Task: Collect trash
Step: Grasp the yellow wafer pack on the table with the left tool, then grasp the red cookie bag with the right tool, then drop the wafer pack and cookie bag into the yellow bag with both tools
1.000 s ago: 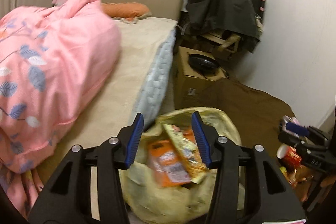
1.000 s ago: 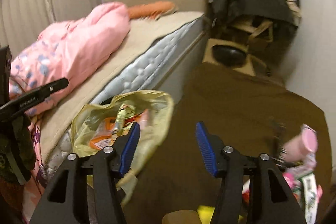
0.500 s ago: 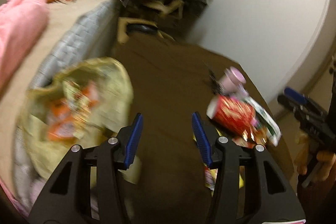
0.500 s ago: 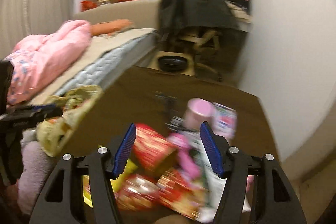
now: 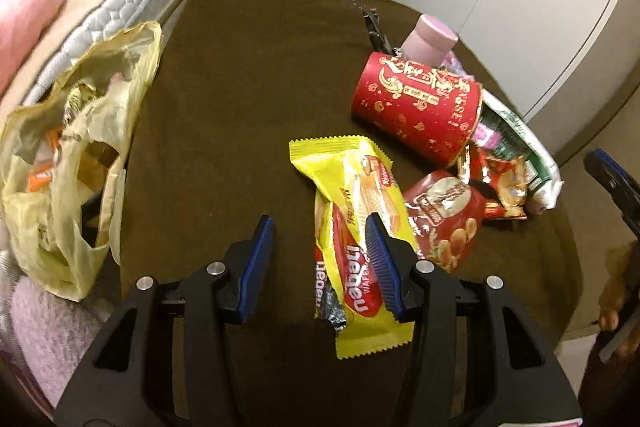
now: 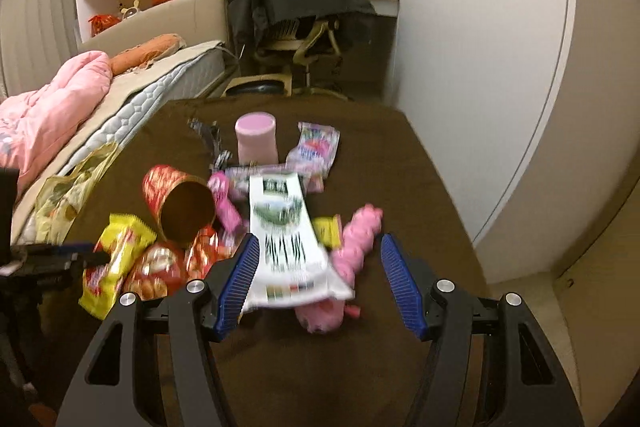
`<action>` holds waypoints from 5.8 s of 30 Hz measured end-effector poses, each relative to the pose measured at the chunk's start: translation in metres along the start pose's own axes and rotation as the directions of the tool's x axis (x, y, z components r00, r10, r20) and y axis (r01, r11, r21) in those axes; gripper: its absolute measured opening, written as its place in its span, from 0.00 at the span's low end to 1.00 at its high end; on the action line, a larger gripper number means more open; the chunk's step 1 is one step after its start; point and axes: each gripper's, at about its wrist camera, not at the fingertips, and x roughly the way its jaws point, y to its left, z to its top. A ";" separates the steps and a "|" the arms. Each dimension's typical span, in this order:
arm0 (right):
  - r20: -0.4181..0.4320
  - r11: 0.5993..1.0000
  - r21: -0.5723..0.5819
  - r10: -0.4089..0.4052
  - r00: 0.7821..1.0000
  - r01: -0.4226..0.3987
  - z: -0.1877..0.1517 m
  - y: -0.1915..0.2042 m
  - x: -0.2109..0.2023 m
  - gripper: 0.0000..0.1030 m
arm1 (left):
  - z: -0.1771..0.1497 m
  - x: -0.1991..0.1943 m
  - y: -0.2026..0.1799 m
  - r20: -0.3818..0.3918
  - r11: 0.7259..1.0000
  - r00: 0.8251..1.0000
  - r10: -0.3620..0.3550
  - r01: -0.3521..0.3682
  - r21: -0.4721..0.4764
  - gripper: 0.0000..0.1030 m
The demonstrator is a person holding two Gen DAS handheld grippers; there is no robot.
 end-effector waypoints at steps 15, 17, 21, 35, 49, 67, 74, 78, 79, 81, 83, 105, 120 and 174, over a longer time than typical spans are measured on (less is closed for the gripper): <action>-0.084 0.964 -0.128 0.225 0.971 -0.234 -0.024 0.072 0.012 0.58 | 0.001 -0.036 0.023 0.040 1.000 0.999 -0.006 0.005 0.029 0.14; -0.102 0.946 -0.160 0.267 0.958 -0.280 -0.025 0.091 0.015 0.58 | -0.001 -0.039 0.029 0.037 1.000 0.999 -0.006 0.005 0.026 0.14; -0.149 0.918 -0.191 0.323 0.935 -0.347 -0.025 0.118 0.030 0.58 | -0.009 -0.040 0.035 0.026 1.000 1.000 -0.003 0.002 0.029 0.14; -0.254 0.922 -0.185 0.289 0.923 -0.339 -0.036 0.137 0.070 0.46 | -0.022 -0.039 0.041 0.003 1.000 1.000 -0.013 0.013 0.015 0.14; -0.241 0.914 -0.110 0.356 0.903 -0.390 -0.032 0.120 0.058 0.36 | -0.022 -0.040 0.047 0.003 1.000 1.000 -0.025 0.025 -0.006 0.14; -0.284 0.857 -0.203 0.412 0.866 -0.474 -0.016 0.149 0.082 0.59 | -0.026 -0.048 0.062 0.010 0.999 0.999 -0.038 0.038 -0.006 0.14; -0.296 0.863 -0.288 0.332 0.896 -0.415 -0.043 0.144 0.064 0.59 | -0.027 -0.041 0.064 -0.003 0.998 0.999 -0.054 0.054 -0.011 0.14; -0.282 0.888 -0.230 0.332 0.900 -0.399 -0.036 0.137 0.070 0.59 | -0.027 -0.037 0.061 -0.008 0.998 0.998 -0.059 0.059 -0.012 0.14; -0.281 0.890 -0.235 0.322 0.904 -0.390 -0.034 0.140 0.070 0.59 | -0.027 -0.037 0.060 -0.007 0.998 0.998 -0.056 0.056 -0.012 0.14; -0.265 0.889 -0.273 0.297 0.917 -0.367 -0.033 0.147 0.067 0.59 | -0.027 -0.038 0.060 -0.005 0.998 0.998 -0.056 0.056 -0.011 0.14; -0.234 0.877 -0.348 0.262 0.936 -0.332 -0.032 0.155 0.058 0.59 | -0.027 -0.040 0.060 -0.003 0.998 0.998 -0.056 0.056 -0.007 0.14; -0.223 0.847 -0.342 0.348 0.910 -0.408 -0.031 0.155 0.058 0.28 | -0.027 -0.043 0.064 0.002 0.998 0.998 -0.058 0.058 -0.032 0.14; -0.137 0.901 -0.299 0.285 0.949 -0.314 0.011 0.143 0.023 0.28 | -0.008 -0.083 0.060 0.120 1.000 0.992 -0.031 0.031 0.003 0.14; -0.494 0.723 -0.325 0.420 0.761 -0.610 0.077 0.401 0.207 0.28 | 0.060 0.000 0.302 -0.037 0.963 0.995 0.095 -0.102 -0.251 0.14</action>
